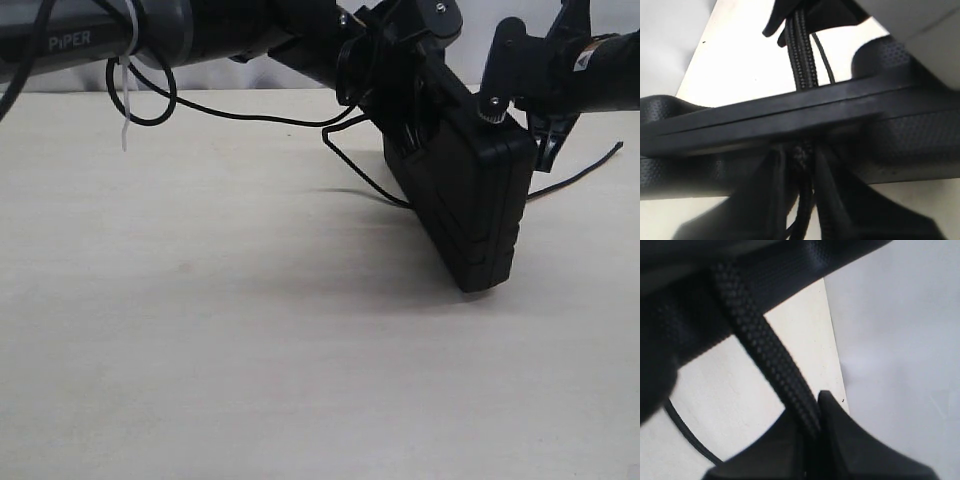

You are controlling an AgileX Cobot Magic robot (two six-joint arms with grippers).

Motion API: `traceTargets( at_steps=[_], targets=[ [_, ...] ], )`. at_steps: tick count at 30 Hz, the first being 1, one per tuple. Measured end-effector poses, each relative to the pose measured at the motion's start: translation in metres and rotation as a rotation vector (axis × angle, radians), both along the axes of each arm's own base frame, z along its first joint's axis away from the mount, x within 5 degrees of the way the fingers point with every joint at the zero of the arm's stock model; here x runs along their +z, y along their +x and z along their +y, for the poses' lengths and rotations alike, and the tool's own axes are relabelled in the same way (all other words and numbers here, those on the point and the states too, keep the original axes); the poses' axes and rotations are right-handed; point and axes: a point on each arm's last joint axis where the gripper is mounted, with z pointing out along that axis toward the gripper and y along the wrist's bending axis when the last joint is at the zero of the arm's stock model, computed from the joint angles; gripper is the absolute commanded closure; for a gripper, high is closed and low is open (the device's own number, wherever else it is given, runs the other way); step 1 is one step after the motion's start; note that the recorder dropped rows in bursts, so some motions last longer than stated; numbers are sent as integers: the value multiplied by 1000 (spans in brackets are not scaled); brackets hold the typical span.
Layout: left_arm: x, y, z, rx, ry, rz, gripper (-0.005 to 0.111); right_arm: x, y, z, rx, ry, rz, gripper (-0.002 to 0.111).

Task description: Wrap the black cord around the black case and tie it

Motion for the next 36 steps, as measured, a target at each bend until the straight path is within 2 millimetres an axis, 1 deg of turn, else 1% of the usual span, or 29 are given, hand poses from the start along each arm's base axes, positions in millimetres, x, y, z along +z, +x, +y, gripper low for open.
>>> traceTargets(
  at_steps=[2,4,5,6,8,11,12,14,17,21,22,26,31,34,36],
  targets=[
    [0,0,1,-9,23,-17,93,-1,0,0,-2,4,4,104],
    [6,-4,5,-39,53,-20,83,-2,1,1,-9,18,8,104],
    [13,-5,11,-57,76,-18,80,-3,1,3,-9,25,10,104],
    [18,-6,18,-65,100,-9,78,-3,1,3,-10,26,10,104],
    [31,-3,40,-38,150,19,78,-3,1,0,-17,27,12,104],
    [43,8,73,86,149,105,78,-3,0,0,-41,64,21,104],
    [43,10,78,110,143,121,78,-4,0,2,-40,70,26,104],
    [43,16,90,156,134,157,79,-4,-1,10,-18,70,35,104],
    [42,23,103,209,124,193,79,-6,-6,30,41,60,52,104],
    [42,34,126,284,104,228,79,-7,-14,63,133,53,65,104],
    [42,35,129,293,93,241,79,-7,-15,66,142,53,65,104],
    [42,38,138,311,76,271,79,-7,-16,69,136,69,73,104],
    [41,33,136,276,71,328,79,-8,-17,69,120,85,89,104],
    [31,26,127,157,67,402,79,-10,-19,72,122,84,114,104],
    [17,21,117,40,75,453,79,-14,-19,75,121,91,136,102]
  ],
)
